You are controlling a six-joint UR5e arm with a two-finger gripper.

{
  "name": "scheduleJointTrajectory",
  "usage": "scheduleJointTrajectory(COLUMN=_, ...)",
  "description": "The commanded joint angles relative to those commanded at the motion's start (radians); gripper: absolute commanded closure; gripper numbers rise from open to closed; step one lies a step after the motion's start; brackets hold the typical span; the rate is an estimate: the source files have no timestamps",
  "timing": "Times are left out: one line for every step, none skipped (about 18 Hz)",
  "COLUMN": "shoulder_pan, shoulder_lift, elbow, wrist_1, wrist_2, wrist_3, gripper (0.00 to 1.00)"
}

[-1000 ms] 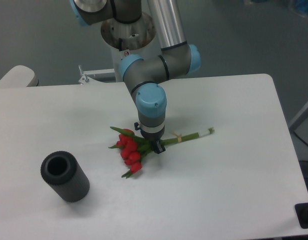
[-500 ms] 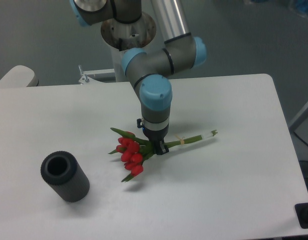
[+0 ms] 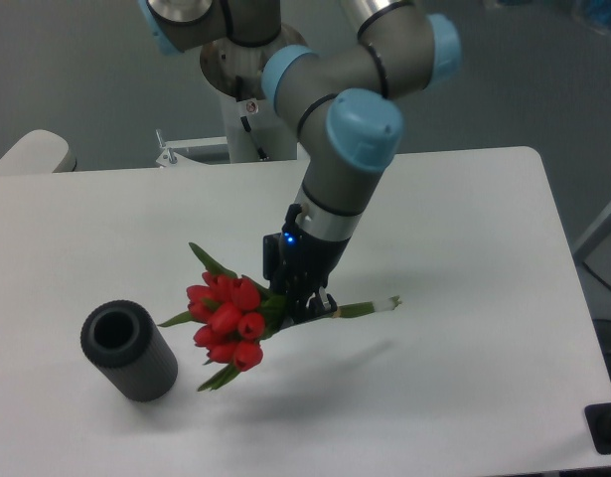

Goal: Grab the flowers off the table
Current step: 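Lift the tulip bundle up off the table, flower heads upward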

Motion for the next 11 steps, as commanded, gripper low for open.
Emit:
scheduleJointTrajectory(shoulder_pan=0.012, shoulder_lift=-0.002, elbow=0.002, wrist_1=0.0, wrist_2=-0.046, wrist_3=-0.009, gripper=0.68)
scheduleJointTrajectory(shoulder_pan=0.021, shoulder_lift=-0.003, elbow=0.002, wrist_1=0.0, wrist_2=-0.08, wrist_3=-0.027, gripper=0.68)
scheduleJointTrajectory(shoulder_pan=0.029, shoulder_lift=-0.006, elbow=0.002, wrist_1=0.002, wrist_2=-0.102, wrist_3=-0.05, gripper=0.68)
scheduleJointTrajectory(shoulder_pan=0.034, shoulder_lift=-0.006, elbow=0.002, wrist_1=0.002, wrist_2=-0.126, wrist_3=-0.067, gripper=0.68)
scheduleJointTrajectory(shoulder_pan=0.034, shoulder_lift=-0.006, elbow=0.002, wrist_1=0.002, wrist_2=-0.145, wrist_3=-0.084, gripper=0.68)
scheduleJointTrajectory(shoulder_pan=0.034, shoulder_lift=-0.006, elbow=0.002, wrist_1=0.003, wrist_2=-0.149, wrist_3=-0.106, gripper=0.68)
scheduleJointTrajectory(shoulder_pan=0.035, shoulder_lift=-0.006, elbow=0.003, wrist_1=0.003, wrist_2=-0.157, wrist_3=-0.121, gripper=0.68)
scheduleJointTrajectory(shoulder_pan=0.035, shoulder_lift=-0.008, elbow=0.006, wrist_1=0.003, wrist_2=-0.174, wrist_3=-0.127, gripper=0.68)
scheduleJointTrajectory(shoulder_pan=0.035, shoulder_lift=-0.009, elbow=0.008, wrist_1=0.003, wrist_2=-0.189, wrist_3=-0.129, gripper=0.68)
scheduleJointTrajectory(shoulder_pan=0.038, shoulder_lift=-0.009, elbow=0.008, wrist_1=0.005, wrist_2=-0.198, wrist_3=-0.127, gripper=0.68)
scheduleJointTrajectory(shoulder_pan=0.043, shoulder_lift=-0.009, elbow=0.008, wrist_1=0.014, wrist_2=-0.204, wrist_3=-0.129, gripper=0.68)
